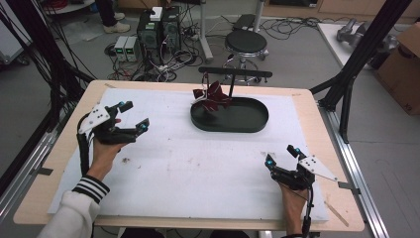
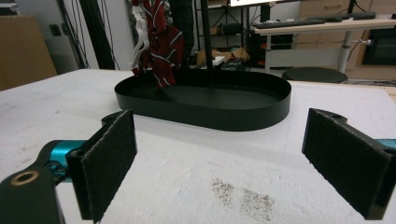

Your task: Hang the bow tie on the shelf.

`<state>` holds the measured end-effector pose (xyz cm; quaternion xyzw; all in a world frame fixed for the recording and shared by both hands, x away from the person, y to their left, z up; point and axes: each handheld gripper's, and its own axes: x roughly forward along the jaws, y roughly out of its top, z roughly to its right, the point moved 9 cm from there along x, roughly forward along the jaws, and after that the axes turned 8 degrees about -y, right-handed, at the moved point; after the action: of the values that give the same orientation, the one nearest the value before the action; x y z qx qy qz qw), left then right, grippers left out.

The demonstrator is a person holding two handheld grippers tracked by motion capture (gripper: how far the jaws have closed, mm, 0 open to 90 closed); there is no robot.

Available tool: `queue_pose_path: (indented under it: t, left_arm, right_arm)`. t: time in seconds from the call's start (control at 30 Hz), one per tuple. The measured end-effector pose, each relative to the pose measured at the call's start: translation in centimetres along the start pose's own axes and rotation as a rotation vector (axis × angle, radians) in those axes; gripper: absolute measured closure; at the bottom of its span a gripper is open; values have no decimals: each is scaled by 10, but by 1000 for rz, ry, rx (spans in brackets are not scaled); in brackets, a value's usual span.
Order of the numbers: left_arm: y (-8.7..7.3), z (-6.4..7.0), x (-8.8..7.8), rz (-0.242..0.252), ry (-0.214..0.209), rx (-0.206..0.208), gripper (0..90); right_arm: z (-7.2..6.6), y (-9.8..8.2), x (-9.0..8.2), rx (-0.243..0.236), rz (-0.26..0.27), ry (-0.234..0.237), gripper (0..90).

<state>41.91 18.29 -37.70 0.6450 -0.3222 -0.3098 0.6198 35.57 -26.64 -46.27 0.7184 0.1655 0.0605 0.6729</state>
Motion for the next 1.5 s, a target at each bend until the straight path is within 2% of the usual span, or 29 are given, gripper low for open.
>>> queue_pose_path:
  t: [0.17,0.2,0.27,0.33,0.4,0.53,0.57,0.6,0.63,0.67,0.7,0.73,0.83,1.03,1.5]
  left_arm:
    - [-18,3,-13,21,34,-9,105]
    - [-19,4,-16,40,41,-5,105]
    - [-23,4,-21,46,71,6,105]
    - [-26,4,-23,53,68,-4,105]
    - [-32,2,-27,47,87,-4,103]
    - [-39,-2,-37,85,136,-14,103]
    - [-46,-4,-39,74,160,-7,103]
    - [-53,-5,-40,60,167,-10,103]
    - [-61,-5,-40,46,165,-26,103]
    - [-77,-5,-39,17,167,-53,103]
    - [-76,-5,-41,1,190,-60,108]
    - [-75,-5,-42,26,193,-61,107]
    - [-75,-6,-43,34,179,-84,110]
    - [-75,-5,-42,31,170,-70,110]
    - [-75,-5,-43,35,174,-72,109]
  right_arm:
    - [0,0,0,-1,3,-1,91]
    - [0,0,0,0,1,1,92]
    - [0,0,-1,-3,5,-2,92]
    - [-1,0,-1,-4,6,-1,92]
    - [-1,0,-1,-4,7,-2,92]
    - [-1,0,-1,-3,9,1,92]
    - [0,1,-1,-9,15,-2,92]
    - [-1,0,-1,-5,11,-2,92]
    - [-1,0,-1,-5,11,-1,91]
    - [-1,0,-2,-6,8,-3,92]
    - [-1,0,-1,-13,12,-3,91]
    - [-1,0,-1,-16,11,-5,91]
    - [-1,0,-1,-17,12,-10,92]
    - [0,0,-1,-15,13,-15,91]
    - [0,0,-1,-9,11,-15,91]
